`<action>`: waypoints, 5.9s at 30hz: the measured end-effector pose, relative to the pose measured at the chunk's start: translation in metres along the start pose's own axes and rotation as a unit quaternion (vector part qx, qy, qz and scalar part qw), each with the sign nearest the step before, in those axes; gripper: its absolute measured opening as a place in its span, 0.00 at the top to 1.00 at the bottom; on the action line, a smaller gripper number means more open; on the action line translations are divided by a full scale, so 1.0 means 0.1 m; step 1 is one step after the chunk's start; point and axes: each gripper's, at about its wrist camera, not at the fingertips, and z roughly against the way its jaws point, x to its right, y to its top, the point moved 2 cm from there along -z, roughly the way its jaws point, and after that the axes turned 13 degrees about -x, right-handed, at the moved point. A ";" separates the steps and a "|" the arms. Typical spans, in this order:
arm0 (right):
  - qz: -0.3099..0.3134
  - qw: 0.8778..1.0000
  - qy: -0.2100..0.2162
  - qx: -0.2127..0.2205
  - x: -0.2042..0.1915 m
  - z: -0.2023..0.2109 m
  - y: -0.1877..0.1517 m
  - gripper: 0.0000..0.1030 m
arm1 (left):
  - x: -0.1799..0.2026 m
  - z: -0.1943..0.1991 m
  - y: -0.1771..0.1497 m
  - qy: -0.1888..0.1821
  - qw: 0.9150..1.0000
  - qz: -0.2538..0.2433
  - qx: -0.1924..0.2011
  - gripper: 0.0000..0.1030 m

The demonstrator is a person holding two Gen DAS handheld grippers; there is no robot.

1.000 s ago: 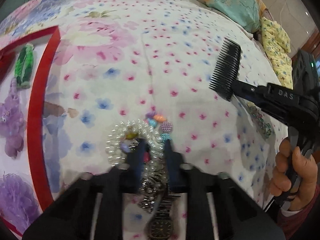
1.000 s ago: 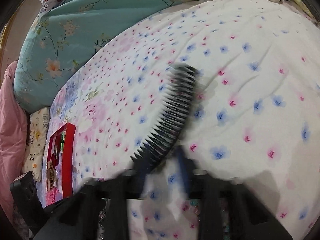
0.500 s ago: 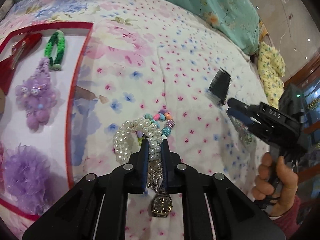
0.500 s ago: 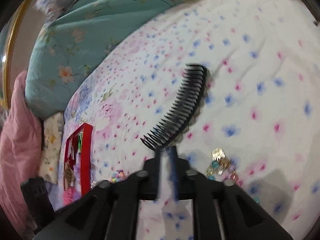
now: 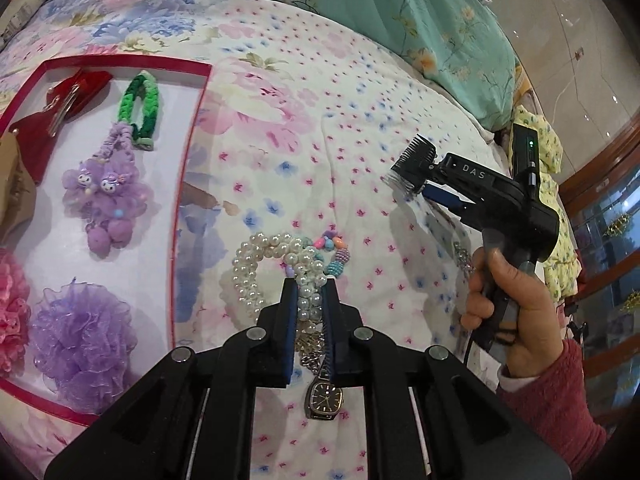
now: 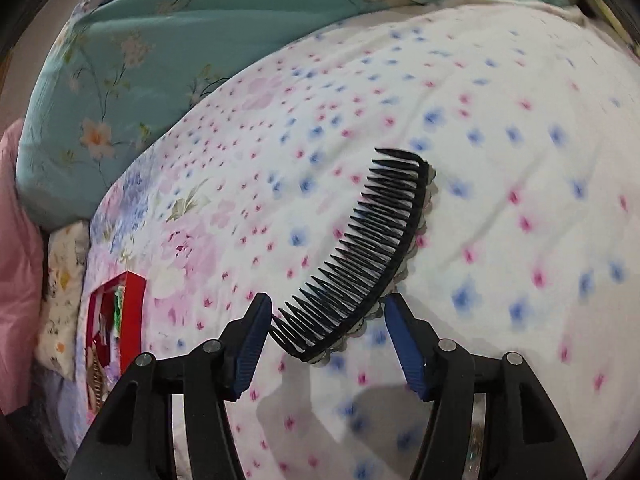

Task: Organize jewelry
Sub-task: 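Grasp the pearl bracelet with the left tool while the right tool grasps the black comb, then carry the pearl bracelet and black comb into the tray and open both tools, then move both open tools back toward the beaded bracelets beside the tray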

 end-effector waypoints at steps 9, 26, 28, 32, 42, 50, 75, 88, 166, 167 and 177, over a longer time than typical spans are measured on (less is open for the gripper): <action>-0.009 0.999 -0.037 -0.012 0.05 -0.07 0.31 0.40 | 0.01 0.01 0.01 -0.014 1.000 0.000 0.001 0.91; 0.067 0.996 0.010 -0.054 -0.19 -0.10 -0.01 0.68 | -0.12 0.29 0.03 -0.026 0.999 0.017 0.032 0.91; 0.053 0.997 0.014 -0.051 -0.21 -0.14 -0.04 0.68 | -0.13 0.30 0.03 -0.028 0.999 0.018 0.032 0.91; 0.080 0.996 -0.031 -0.035 -0.40 -0.26 0.01 0.59 | -0.12 0.32 0.01 -0.031 0.999 0.019 0.034 0.91; 0.062 0.998 0.007 -0.014 -0.43 -0.25 0.07 0.91 | -0.18 0.45 -0.02 -0.030 0.998 0.022 0.046 0.91; 0.086 0.994 0.071 0.005 -0.65 0.17 -0.17 0.98 | -0.22 0.59 -0.02 -0.027 0.997 0.026 0.062 0.91; 0.145 0.969 0.196 -0.047 -1.86 0.01 -0.60 0.98 | -1.07 1.14 0.26 0.049 0.988 0.075 0.123 0.91; 0.123 0.964 0.214 -0.094 -2.13 -0.54 -0.49 0.98 | -1.41 0.91 0.84 0.111 0.984 0.073 0.115 0.91; 0.067 0.998 -0.004 -0.007 -0.05 0.93 -1.43 0.38 | -0.13 0.65 -0.28 0.061 0.997 0.006 0.046 0.49; 0.065 0.998 -0.013 -0.003 0.00 0.96 -1.45 0.38 | -0.08 0.62 -0.29 0.061 0.997 0.002 0.042 0.49; 0.052 0.996 -0.068 0.022 0.29 1.15 -1.45 0.37 | 0.21 0.39 -0.34 0.068 0.997 -0.026 0.013 0.49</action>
